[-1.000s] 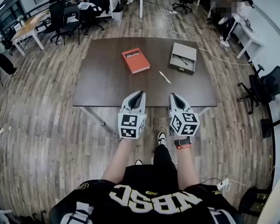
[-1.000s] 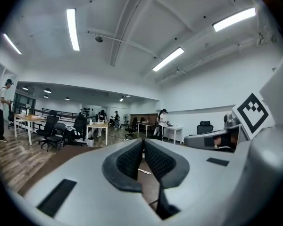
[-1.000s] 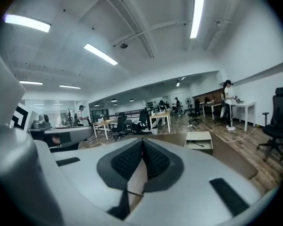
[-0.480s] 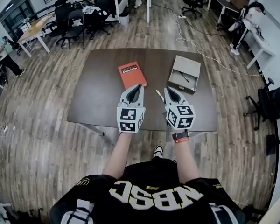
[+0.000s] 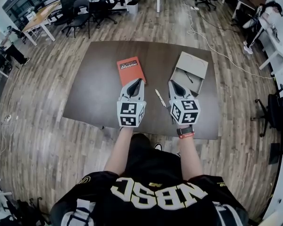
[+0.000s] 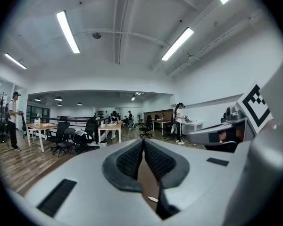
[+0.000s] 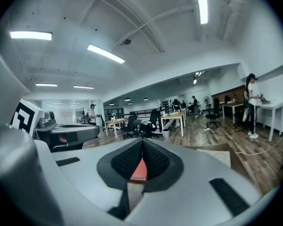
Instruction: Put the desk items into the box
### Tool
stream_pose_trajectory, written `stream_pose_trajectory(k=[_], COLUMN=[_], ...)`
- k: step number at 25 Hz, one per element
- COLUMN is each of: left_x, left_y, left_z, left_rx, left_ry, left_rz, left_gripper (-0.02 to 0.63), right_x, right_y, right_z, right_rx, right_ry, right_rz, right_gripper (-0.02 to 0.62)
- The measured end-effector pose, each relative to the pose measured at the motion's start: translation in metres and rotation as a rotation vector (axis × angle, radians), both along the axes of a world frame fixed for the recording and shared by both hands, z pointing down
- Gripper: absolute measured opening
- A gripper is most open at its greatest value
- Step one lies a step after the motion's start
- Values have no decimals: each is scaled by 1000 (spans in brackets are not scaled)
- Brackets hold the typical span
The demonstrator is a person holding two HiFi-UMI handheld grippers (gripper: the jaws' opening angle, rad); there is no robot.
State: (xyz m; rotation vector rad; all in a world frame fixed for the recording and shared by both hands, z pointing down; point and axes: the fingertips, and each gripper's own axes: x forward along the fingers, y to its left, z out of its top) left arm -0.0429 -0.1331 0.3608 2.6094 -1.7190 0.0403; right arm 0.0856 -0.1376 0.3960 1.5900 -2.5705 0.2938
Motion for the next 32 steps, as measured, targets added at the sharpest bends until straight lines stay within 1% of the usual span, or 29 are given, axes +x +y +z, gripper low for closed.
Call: stream_pose_trajectory(k=[3,6,9,13,18,23,27,30,32], left_x=[3,14,19,14,9,18,27,29,25], left_y=[-14,-28,-41,-61,-77,-92,-98,-102,-103], left_z=[13,31,54,84,114,135,148,160,169], left_rx=[-30,-66,-126,-196,-266,-315,-346,-371,-391], left_ry=[7,13,19,31,28,27,27,23,19], left_rz=[10,54,89,107,126,160,188,203,205], left_gripper=[26,26,26,26,26,26,26,26,26], right_x=[-1,0,-2,-12,-30,-31,-27,-25,-25], right_y=[-13,-26,-36,-51,-60,-70,-74,-76,-75], right_z=[11,28,53,89,140,181,211,238,255], right_rx=[-19,-54,-109,-202,-355,-478,-558,-612,-635], right_ry=[9,12,27,48,63,77,94,135,186], right_rz=[-10,-13,-23,-57,-142,-142,-142,-137,-144], right_gripper=[9,11,17,34,60,97,120,143,149])
